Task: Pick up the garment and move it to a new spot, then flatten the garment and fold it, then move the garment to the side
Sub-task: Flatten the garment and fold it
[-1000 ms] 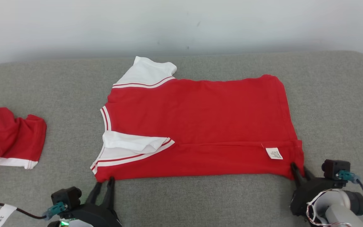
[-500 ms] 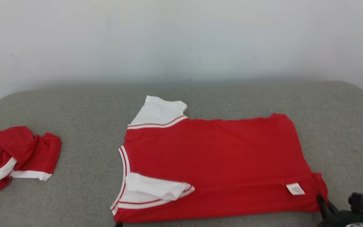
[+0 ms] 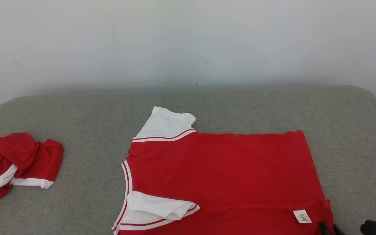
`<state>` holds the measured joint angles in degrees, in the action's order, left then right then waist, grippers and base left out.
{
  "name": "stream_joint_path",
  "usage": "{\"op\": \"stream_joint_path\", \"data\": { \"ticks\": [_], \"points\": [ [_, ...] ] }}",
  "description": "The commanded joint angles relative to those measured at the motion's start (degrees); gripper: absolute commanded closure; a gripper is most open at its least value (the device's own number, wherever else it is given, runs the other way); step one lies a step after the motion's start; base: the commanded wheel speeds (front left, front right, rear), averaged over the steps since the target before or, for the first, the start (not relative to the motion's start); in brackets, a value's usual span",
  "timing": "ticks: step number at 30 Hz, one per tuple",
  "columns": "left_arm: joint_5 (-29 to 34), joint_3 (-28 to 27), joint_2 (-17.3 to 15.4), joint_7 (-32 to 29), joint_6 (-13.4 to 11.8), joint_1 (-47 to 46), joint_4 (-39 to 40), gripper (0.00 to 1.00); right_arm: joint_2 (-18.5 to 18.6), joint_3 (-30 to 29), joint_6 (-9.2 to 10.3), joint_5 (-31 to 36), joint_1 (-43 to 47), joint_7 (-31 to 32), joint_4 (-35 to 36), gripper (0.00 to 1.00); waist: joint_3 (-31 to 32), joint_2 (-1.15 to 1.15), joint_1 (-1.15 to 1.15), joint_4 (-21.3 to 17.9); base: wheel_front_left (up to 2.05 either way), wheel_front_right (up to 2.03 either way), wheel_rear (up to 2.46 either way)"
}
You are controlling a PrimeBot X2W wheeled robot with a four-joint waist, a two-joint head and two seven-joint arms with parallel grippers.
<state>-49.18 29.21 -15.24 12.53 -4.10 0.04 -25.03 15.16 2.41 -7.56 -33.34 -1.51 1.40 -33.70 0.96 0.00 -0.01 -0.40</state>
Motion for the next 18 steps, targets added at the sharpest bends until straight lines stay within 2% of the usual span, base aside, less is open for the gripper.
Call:
{"op": "stream_joint_path", "data": {
  "ticks": [1,6,13,18],
  "points": [
    [0.25,-0.16,-0.13,0.5,-0.12,0.44,0.49,0.0,0.05,-1.02,0.11,0.8,0.64,-0.64,1.03,0.0,0.12,0.0,0.01,0.04,0.0,0.0,0.0],
    [2.86,-2.29,-0.32,2.26,-1.17,0.44,5.1,0.0,-1.73,-4.13,0.1,1.86,2.03,-2.68,6.39,0.0,0.2,0.0,0.01,0.17,0.0,0.0,0.0],
    [15.85,-5.21,-2.86,2.69,-6.33,-2.43,13.73,0.0,-2.51,-5.94,0.1,7.75,2.77,-8.22,15.45,0.0,-0.36,0.0,0.01,0.13,0.0,0.0,0.0],
    [21.93,-5.21,-4.85,2.67,-8.0,-4.49,15.1,0.0,-4.1,-5.77,0.1,12.3,2.26,-11.79,19.53,0.0,-0.86,0.0,0.01,-1.19,0.0,0.0,0.0]
  ]
}}
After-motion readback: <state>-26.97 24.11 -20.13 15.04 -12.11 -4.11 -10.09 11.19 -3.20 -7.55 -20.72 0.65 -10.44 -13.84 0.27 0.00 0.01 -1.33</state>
